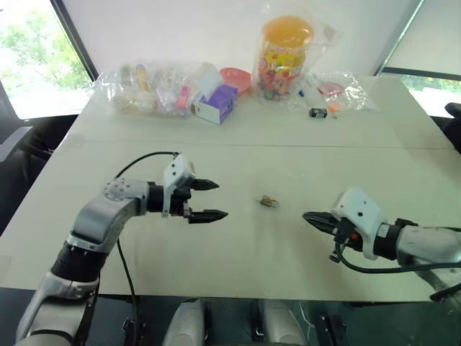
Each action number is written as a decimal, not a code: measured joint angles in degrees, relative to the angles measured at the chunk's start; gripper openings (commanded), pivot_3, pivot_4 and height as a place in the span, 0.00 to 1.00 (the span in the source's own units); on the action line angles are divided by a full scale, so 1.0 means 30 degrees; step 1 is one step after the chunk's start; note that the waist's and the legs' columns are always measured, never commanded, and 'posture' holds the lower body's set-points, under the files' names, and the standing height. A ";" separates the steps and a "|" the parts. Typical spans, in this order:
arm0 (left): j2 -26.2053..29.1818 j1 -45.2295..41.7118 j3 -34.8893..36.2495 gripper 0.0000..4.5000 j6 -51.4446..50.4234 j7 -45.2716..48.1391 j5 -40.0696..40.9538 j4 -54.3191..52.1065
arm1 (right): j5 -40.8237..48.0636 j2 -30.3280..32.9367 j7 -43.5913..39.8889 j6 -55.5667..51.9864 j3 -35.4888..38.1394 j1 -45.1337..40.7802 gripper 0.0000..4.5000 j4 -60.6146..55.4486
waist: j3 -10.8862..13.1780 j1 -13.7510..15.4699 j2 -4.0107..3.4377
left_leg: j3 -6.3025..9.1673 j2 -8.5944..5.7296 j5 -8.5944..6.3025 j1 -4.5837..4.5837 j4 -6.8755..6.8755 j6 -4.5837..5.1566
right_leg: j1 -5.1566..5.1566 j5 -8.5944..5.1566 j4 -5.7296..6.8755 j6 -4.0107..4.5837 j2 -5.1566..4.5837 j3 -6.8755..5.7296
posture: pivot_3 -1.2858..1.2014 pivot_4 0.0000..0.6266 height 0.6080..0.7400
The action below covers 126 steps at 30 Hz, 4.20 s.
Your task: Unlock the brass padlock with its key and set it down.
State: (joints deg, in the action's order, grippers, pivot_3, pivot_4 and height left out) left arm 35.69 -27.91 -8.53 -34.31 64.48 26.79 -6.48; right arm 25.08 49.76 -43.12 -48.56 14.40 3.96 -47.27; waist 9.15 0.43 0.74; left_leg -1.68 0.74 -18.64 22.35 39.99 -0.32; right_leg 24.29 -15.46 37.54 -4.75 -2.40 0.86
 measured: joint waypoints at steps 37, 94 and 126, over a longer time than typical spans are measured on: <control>-0.0644 0.0046 -0.0484 1.00 -0.0092 -0.0311 -0.0250 0.0320 | -0.1374 -0.1689 0.0510 0.3560 -0.5251 -0.4292 0.76 0.5798 | 0.0006 -0.0023 0.0011 | -0.0006 0.0008 -0.0001 0.0005 0.0015 0.0002 | 0.0005 0.0002 0.0000 -0.0004 -0.0008 0.0005 | 0.52 0.24 0.96; -0.3487 -0.2980 -0.0166 0.39 -0.2163 0.0295 0.1612 0.3619 | -1.4697 -0.2724 0.1467 1.9288 -0.9020 -0.5966 0.15 0.7529 | 0.0004 -0.0346 -0.0001 | -0.0020 -0.0010 0.0012 0.0005 0.0039 -0.0019 | 0.0048 0.0003 0.0086 -0.0006 -0.0019 0.0014 | 0.52 0.24 0.96; -0.4949 -0.2054 -0.1184 0.02 1.1831 -0.0446 -0.4033 0.4766 | -1.0022 -0.3572 -0.1887 1.1321 -0.7495 -0.7308 0.15 0.6307 | 0.0004 -0.0320 -0.0002 | -0.0021 -0.0016 0.0009 0.0007 0.0039 -0.0012 | 0.0044 0.0004 0.0085 -0.0007 -0.0027 0.0009 | 0.52 0.24 0.96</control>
State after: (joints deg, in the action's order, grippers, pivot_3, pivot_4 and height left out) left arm 20.85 -34.07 -12.08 1.18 63.14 14.69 7.82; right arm -4.98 39.05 -48.79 -14.60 -8.08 -17.97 -28.35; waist 9.16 -0.53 0.74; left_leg -1.74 0.69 -18.61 22.37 40.11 -0.35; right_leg 24.42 -15.45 37.79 -4.77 -2.48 0.88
